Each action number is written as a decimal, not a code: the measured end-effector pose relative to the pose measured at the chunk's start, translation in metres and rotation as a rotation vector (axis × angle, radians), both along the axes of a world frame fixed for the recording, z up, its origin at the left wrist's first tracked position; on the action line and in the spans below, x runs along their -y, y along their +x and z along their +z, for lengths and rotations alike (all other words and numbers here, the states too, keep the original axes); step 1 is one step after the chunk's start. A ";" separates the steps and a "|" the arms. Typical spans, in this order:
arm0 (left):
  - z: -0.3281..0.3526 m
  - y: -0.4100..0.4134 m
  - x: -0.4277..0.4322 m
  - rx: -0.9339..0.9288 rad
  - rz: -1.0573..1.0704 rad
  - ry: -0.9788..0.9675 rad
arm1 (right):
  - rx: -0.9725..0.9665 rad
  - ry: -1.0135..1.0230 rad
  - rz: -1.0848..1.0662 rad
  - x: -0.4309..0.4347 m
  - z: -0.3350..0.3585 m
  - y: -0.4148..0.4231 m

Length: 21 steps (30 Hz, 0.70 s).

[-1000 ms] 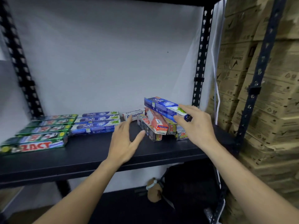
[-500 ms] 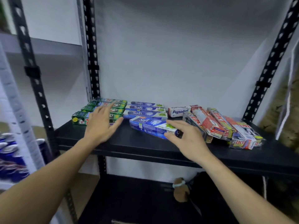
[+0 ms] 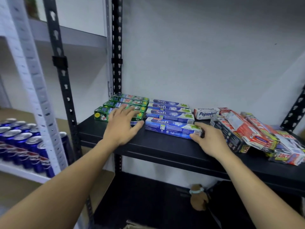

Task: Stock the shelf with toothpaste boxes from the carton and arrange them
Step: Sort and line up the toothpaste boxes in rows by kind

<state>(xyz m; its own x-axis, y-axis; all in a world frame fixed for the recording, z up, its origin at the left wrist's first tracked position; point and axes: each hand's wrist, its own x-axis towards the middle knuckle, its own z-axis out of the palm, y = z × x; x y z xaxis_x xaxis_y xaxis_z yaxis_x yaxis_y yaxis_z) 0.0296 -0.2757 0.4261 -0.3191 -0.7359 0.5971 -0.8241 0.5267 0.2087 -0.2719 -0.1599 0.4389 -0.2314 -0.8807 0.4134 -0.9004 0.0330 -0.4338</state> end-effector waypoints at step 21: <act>0.002 -0.048 -0.004 0.092 -0.114 -0.141 | 0.221 -0.068 -0.209 0.022 -0.014 0.008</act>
<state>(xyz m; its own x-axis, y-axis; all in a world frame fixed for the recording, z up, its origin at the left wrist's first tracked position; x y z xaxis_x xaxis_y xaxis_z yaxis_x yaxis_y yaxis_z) -0.0186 -0.2716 0.4277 -0.4536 -0.6027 0.6565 -0.7693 0.6367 0.0531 -0.2640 -0.1824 0.4249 -0.4957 -0.7763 0.3893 -0.7606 0.1716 -0.6262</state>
